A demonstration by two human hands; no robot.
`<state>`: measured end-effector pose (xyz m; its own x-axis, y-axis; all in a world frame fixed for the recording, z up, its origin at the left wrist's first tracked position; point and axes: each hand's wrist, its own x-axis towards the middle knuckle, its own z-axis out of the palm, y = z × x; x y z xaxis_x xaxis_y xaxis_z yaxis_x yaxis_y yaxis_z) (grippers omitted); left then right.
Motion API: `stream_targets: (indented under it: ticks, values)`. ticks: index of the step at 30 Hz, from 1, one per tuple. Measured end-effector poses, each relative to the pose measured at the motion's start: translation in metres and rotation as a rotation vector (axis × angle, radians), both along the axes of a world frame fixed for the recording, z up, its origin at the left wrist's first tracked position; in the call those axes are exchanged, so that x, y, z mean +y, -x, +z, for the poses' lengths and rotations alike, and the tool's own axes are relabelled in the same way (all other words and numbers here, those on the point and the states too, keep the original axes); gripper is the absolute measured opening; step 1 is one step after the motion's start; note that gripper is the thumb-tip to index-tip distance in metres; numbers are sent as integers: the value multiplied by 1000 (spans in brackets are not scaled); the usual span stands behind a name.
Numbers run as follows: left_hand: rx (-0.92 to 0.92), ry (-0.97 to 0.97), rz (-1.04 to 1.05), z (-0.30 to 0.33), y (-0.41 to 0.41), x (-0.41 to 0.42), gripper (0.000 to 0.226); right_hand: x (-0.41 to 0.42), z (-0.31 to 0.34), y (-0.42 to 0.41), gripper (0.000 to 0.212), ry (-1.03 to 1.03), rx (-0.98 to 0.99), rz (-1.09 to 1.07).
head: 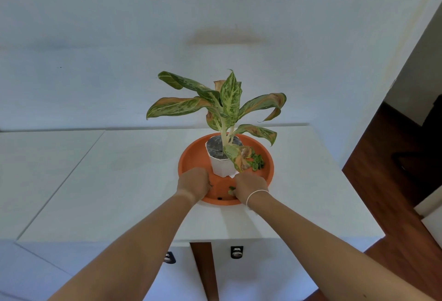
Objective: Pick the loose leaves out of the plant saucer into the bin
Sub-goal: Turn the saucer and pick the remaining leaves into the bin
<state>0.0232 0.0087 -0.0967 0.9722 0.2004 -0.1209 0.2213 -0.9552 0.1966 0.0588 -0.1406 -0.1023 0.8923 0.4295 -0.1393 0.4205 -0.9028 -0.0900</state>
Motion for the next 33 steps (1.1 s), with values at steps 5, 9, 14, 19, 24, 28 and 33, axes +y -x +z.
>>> stream_targets:
  ticks: [5, 9, 14, 19, 24, 28, 33]
  values:
    - [-35, -60, -57, -4, 2, 0, 22, -4, 1, -3, 29, 33, -20, 38]
    - [-31, -18, -78, 0, 5, -1, 31, -9, 3, -7, 29, -11, 31, -16]
    - [-97, 333, 15, 15, 5, -2, 36, -22, 18, -20, 30, -419, 335, -202]
    - [-135, 934, 383, 18, -3, -1, 35, -41, 19, -22, 34, -1063, 760, -606]
    - [-86, 1290, 515, 16, 0, 2, 30, -52, 12, -20, 26, -1454, 973, -767]
    - [-80, 1390, 566, 14, 1, 0, 24, -55, 10, -21, 30, -1626, 1061, -784]
    - [-66, 1422, 611, 15, 2, -3, 28, -54, 11, -19, 24, -1743, 1129, -763]
